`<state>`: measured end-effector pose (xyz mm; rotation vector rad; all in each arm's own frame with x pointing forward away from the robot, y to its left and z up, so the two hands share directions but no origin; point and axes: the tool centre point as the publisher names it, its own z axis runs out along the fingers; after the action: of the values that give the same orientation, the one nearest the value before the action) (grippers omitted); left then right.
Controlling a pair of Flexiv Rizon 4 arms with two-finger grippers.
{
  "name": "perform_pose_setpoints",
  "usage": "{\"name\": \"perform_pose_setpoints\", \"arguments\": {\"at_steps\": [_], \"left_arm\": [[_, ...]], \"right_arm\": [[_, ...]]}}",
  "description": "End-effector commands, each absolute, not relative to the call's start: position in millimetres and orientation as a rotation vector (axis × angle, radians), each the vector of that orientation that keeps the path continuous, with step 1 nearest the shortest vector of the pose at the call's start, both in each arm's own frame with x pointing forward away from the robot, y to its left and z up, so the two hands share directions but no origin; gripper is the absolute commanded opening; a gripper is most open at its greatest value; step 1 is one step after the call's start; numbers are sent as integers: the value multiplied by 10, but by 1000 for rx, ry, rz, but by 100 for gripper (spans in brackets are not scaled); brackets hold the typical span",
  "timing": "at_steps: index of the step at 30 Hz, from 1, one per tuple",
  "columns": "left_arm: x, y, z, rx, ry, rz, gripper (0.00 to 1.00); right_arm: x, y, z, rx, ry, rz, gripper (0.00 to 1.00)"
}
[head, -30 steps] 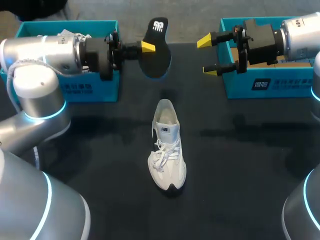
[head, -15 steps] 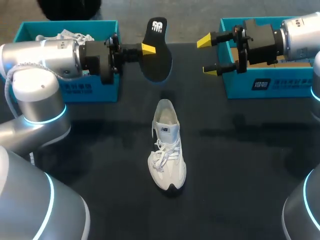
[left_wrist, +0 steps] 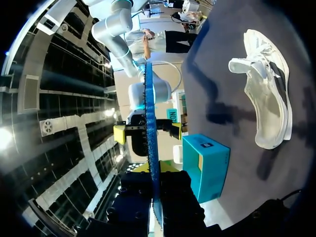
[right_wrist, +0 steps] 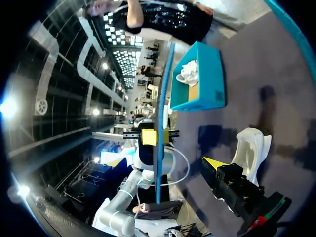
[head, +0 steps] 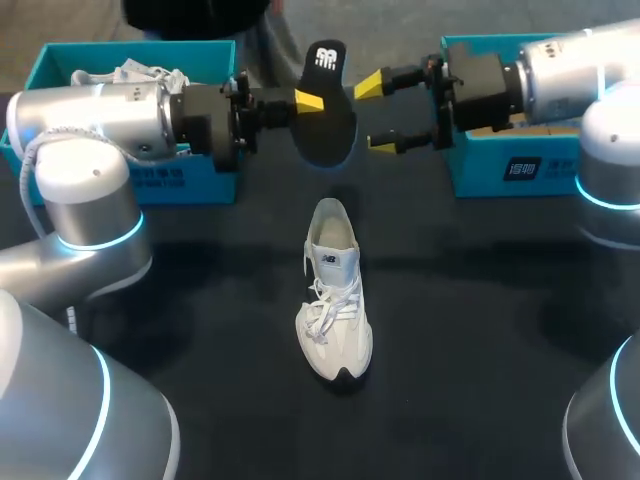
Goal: Take the shoe out of the shoebox, open the shoe tongue, remove and reinsert the insole, then place the shoe into the shoebox
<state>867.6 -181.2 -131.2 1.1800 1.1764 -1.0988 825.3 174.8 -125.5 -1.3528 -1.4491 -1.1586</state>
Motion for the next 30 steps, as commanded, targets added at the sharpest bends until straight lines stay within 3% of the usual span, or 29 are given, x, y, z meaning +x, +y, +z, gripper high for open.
{"name": "perform_pose_setpoints", "arguments": {"at_steps": [1,5,10,13,20,30], "left_arm": [[8719,-1942,-1318,1179,1174,-1106,0],[8732,-1999,-1309,1172,1162,-1115,0],[8752,-2008,-1315,1161,1158,-1120,0],[8756,-1984,-1321,1166,1158,-1120,0],[8750,-1940,-1333,1175,1160,-1116,0],[8769,-1913,-1322,1166,1156,-1108,0]], "right_arm": [[8372,1948,-1267,-1318,-1466,-1132,100],[8364,2037,-1274,-1305,-1474,-1125,80],[8338,2088,-1306,-1295,-1469,-1123,67],[8330,2090,-1315,-1297,-1465,-1125,55],[8306,2075,-1327,-1304,-1459,-1126,55],[8321,2102,-1349,-1289,-1460,-1114,48]]}}
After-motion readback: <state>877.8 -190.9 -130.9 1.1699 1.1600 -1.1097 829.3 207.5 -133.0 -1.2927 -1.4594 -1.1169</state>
